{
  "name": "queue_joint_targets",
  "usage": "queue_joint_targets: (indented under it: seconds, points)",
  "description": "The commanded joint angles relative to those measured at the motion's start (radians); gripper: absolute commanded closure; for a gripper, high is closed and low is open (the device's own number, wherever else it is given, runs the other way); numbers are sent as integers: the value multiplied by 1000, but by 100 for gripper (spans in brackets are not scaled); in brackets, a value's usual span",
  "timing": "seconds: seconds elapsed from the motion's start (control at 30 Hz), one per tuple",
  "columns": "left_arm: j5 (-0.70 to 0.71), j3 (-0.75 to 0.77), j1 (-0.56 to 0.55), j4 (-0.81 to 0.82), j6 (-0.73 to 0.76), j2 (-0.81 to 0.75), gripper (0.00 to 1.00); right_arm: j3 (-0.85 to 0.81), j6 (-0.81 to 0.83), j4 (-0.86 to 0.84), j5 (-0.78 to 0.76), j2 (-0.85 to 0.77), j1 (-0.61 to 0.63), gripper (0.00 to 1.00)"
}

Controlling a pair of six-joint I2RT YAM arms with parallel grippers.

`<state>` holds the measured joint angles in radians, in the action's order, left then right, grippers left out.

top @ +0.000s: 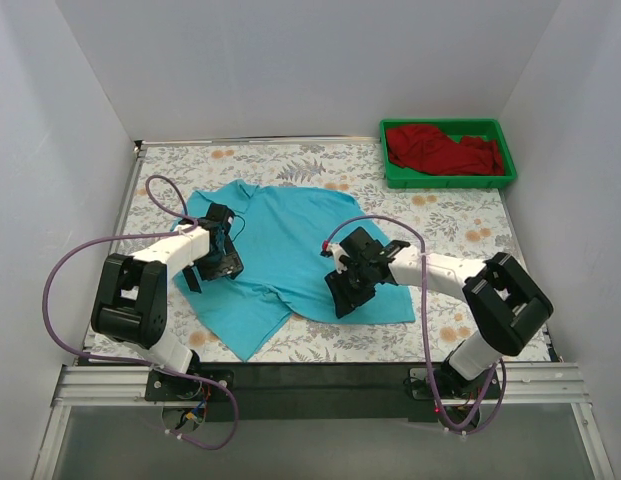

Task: Fold and stack the t-shirts
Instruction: Flatten the tshirt out

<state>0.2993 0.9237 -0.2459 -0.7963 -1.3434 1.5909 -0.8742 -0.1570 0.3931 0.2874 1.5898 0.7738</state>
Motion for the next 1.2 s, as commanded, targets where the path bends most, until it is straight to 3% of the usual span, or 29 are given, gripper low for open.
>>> queue_joint_targets:
  seconds: [0.0, 0.13, 0.3, 0.47, 0.57, 0.87, 1.17]
  points:
    - [41, 36, 5, -76, 32, -52, 15, 0, -18, 139, 12, -66, 12, 53]
    - [14, 96, 2, -64, 78, -89, 11, -118, 19, 167, -97, -131, -45, 53]
    - [-58, 162, -56, 58, 134, -134, 10, -213, 48, 94, -200, -136, -275, 55]
    - [-130, 126, -79, 247, 177, -128, 10, -243, 24, -77, -107, -45, -474, 55]
    - [-163, 119, -78, 313, 214, -92, 10, -290, 43, -154, -58, 45, -530, 55]
    - [-186, 23, -79, 405, 253, -66, 10, -413, 139, -230, 119, 287, -573, 55]
    - [-190, -95, -81, 457, 231, -117, 10, -427, 180, -234, 199, 389, -573, 60]
